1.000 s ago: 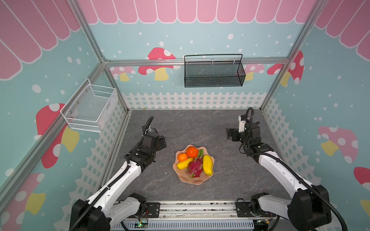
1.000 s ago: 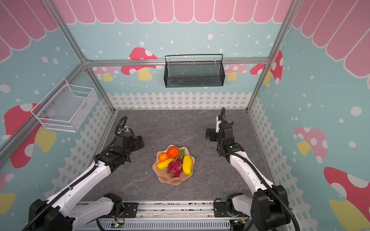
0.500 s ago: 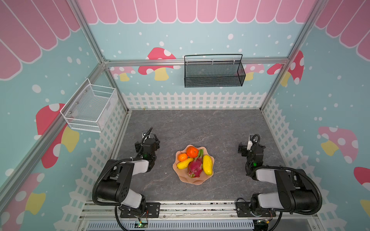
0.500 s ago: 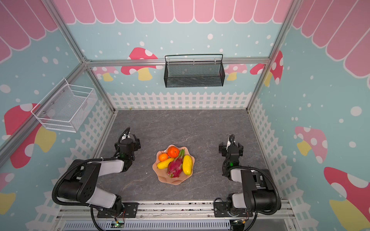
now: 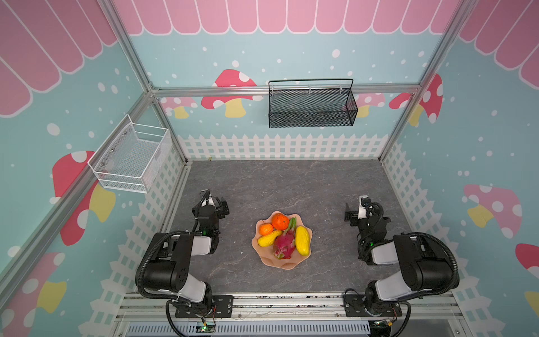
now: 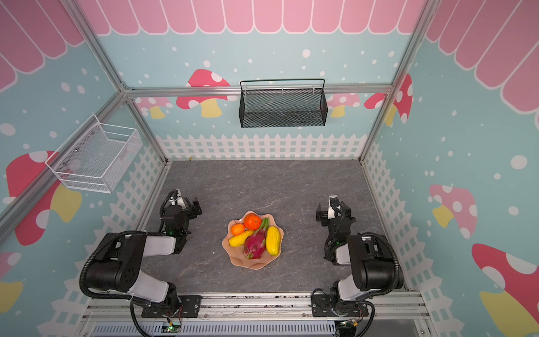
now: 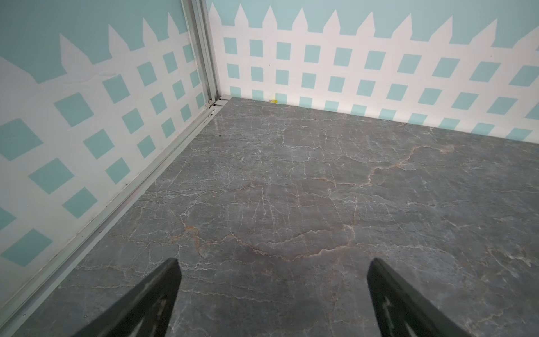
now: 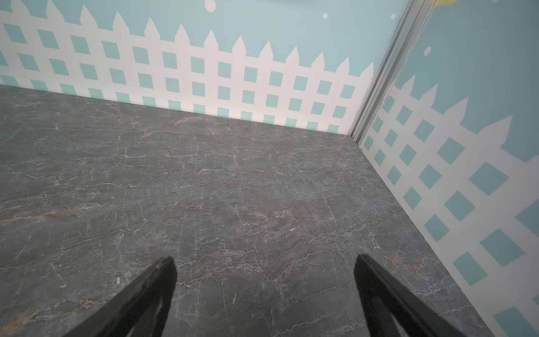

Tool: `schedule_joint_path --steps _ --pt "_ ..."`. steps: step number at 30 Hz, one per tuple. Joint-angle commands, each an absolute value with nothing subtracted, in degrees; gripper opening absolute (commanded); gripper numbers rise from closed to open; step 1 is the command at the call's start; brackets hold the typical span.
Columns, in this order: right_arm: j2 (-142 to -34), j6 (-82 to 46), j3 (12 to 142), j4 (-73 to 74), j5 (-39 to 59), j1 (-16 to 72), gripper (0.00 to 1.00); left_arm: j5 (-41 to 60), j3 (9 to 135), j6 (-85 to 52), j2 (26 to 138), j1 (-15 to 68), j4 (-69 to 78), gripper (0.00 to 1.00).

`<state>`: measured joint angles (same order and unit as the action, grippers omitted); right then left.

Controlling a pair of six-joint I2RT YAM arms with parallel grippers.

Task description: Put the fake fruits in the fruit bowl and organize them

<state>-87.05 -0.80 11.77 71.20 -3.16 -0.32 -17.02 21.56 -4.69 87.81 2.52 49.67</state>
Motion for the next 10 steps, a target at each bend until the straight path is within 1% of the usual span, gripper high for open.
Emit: schedule_joint_path --steps 1,10 --pt "-87.14 0.43 12.19 73.54 -2.55 -0.45 0.98 -16.18 21.75 -3.93 88.23 2.81 52.12 1.00" --pt "-86.93 0.44 11.88 73.91 -2.71 -0.45 0.98 -16.34 21.88 -4.00 87.99 2.88 51.61 1.00"
